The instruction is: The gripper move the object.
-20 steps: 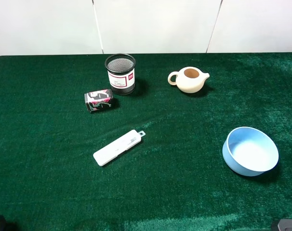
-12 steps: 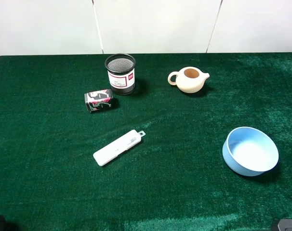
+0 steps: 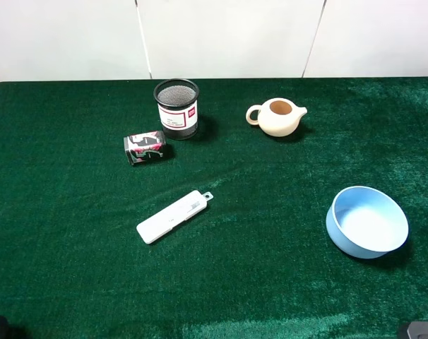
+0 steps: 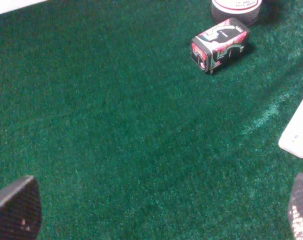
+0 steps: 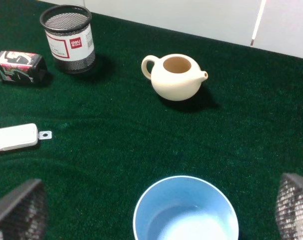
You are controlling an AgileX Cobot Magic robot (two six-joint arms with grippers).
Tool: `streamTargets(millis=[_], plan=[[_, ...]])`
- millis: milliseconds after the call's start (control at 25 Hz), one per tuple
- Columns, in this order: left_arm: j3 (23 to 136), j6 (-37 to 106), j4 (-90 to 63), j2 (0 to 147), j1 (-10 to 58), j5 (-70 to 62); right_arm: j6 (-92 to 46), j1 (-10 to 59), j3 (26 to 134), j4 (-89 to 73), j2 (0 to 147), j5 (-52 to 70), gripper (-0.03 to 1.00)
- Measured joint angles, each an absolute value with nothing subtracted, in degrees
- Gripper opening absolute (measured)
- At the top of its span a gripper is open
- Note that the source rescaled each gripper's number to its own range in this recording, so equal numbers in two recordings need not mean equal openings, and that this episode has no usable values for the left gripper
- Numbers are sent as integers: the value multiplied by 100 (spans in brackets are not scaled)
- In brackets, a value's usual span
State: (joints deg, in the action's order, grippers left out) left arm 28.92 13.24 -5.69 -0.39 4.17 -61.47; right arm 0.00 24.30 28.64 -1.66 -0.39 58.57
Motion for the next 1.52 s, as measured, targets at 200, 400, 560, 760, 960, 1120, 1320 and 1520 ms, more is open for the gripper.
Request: streamTargets(millis=[200,400,560,760,960,1120,1320,1520], plan=[[2892,1324,-569,-39,417,-6147,0,2430,2864,-166,-39,5857,100],[2892,1324,-569,-39,417,-6147,0,2430,2864,-166,-39,5857,100],[2892,1324,-569,-39,417,-6147,0,2430,2864,-166,-39,5857,100],[2892,1324,-569,-39,417,-6147,0,2430,2864,-166,-39,5857,100],[2892,1324,-569,-39,417,-6147,0,2430,2864,-166,-39,5857,100],[2892,1324,-569,-39,417,-6147,0,2430,2864,-82,280,5852,100],[2892,1324,-569,-39,417,-6147,-176,2430,2958,0,1318,5764,100],[2892,1324,-569,-39,417,-6147,-389,2430,3311,87,2483,5365,100]])
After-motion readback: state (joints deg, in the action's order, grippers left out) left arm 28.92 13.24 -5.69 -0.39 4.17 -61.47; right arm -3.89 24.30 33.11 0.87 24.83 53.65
